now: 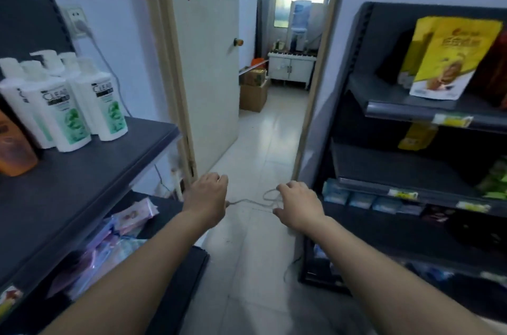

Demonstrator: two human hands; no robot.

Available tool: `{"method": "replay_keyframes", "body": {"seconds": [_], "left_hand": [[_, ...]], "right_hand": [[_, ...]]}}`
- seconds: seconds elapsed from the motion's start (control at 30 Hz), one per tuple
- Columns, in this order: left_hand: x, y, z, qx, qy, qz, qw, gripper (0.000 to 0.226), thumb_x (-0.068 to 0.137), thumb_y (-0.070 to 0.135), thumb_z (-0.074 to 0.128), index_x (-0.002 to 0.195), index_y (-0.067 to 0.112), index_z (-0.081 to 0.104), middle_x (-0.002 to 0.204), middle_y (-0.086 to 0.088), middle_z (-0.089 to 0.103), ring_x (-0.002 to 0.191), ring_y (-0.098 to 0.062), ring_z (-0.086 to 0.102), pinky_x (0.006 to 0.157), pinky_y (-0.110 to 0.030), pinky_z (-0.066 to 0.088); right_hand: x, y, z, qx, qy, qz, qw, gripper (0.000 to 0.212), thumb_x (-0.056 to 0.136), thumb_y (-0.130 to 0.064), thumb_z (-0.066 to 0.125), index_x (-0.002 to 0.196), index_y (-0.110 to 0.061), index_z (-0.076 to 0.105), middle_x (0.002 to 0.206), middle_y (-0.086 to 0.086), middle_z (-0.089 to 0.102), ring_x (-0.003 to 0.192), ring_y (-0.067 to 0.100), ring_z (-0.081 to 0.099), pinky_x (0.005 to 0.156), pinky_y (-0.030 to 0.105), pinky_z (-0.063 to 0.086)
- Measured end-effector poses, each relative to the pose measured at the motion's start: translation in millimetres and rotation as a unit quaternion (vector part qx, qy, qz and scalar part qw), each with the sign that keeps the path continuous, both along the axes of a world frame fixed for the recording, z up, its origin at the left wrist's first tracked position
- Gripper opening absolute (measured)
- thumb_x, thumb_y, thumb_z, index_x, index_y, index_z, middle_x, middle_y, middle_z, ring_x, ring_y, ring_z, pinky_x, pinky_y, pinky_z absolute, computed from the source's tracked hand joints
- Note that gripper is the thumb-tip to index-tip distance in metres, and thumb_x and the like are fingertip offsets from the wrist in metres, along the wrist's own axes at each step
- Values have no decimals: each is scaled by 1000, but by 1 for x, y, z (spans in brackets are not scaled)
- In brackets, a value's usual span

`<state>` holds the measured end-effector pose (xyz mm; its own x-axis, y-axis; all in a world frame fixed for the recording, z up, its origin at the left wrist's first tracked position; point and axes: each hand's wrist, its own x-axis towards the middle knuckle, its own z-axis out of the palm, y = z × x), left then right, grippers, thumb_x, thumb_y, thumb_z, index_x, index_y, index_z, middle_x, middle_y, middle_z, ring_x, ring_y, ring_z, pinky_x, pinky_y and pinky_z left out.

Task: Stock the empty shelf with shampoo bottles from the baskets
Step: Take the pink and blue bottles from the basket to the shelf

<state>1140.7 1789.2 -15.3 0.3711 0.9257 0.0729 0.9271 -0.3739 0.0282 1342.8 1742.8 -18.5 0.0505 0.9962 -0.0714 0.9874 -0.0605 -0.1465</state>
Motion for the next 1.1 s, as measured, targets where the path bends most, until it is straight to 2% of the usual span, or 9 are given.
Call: {"method": "replay_keyframes", "body": {"seconds": [0.17,0.27,0.4,0.6,0.8,0.97,1.1], "left_hand": [[75,4,-16,-29,-17,-111,993,50,93,32,57,135,9,43,130,-9,49,122,-28,44,97,-38,42],[117,-1,-27,-30,-4,-185,982,49,94,32,55,136,12,40,131,-7,48,123,-26,44,97,-35,39],[173,-13,-43,-33,5,-276,961,50,91,34,59,134,13,41,129,-7,49,124,-27,43,98,-38,41],[249,-54,-74,-57,12,-401,914,57,92,33,59,140,12,38,135,-8,46,129,-26,40,99,-37,40],[317,-108,-103,-95,30,-471,877,55,91,27,59,140,11,39,135,-8,46,129,-27,40,104,-39,39],[364,-152,-125,-110,62,-505,854,43,87,14,55,130,12,45,126,-8,50,120,-27,46,95,-38,42],[391,-178,-149,-124,85,-525,838,38,91,18,54,127,12,46,126,-8,50,120,-26,46,93,-37,42]], "right_hand": [[63,-45,-16,-30,-11,-104,994,52,91,-38,61,136,-16,45,135,8,49,125,29,44,101,40,42],[96,-74,-26,-55,-13,-175,983,55,91,-38,61,139,-15,44,137,9,48,127,30,43,102,41,42],[130,-119,-39,-76,0,-274,959,56,91,-40,60,139,-17,43,139,8,47,130,30,41,102,39,41],[154,-194,-69,-106,34,-394,912,56,88,-40,62,138,-18,46,139,8,49,130,28,43,104,36,41],[182,-258,-94,-145,50,-463,873,58,90,-42,62,140,-17,45,140,8,50,129,27,44,103,38,43],[212,-297,-116,-169,67,-492,852,58,91,-40,60,141,-18,44,140,7,49,130,27,41,104,36,39],[233,-316,-138,-186,95,-511,834,59,90,-40,62,141,-17,43,140,8,48,132,27,41,105,38,41]]}}
